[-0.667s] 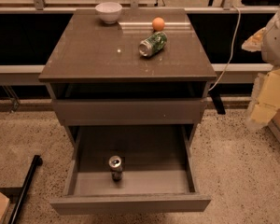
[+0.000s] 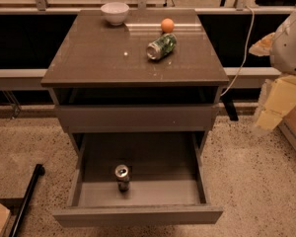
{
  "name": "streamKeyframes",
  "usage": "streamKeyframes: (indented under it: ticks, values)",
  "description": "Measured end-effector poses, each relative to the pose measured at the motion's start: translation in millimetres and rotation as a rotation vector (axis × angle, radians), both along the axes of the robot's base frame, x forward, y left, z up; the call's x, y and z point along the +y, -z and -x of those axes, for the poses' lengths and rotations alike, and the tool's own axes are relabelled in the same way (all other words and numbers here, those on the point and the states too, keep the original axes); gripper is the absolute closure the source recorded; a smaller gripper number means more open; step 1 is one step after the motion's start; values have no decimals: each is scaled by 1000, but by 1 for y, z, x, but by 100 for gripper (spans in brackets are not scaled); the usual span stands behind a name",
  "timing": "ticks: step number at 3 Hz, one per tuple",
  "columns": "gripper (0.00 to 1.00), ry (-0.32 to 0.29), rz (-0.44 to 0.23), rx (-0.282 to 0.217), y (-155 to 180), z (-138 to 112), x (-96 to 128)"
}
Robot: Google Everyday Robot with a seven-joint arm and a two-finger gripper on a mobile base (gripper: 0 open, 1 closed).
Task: Pick redbull can from middle drawer and place on counter
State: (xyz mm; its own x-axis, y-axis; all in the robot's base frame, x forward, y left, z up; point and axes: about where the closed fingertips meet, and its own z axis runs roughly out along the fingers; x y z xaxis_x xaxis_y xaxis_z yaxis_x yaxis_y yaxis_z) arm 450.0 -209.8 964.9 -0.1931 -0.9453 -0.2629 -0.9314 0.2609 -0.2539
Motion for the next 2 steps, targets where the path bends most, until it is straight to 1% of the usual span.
streamKeyframes:
  ticks: [1,2]
  values:
    - [0,-27,-82,-28,23,-16,8]
    - [0,-26,-83,-44,19,-18,9]
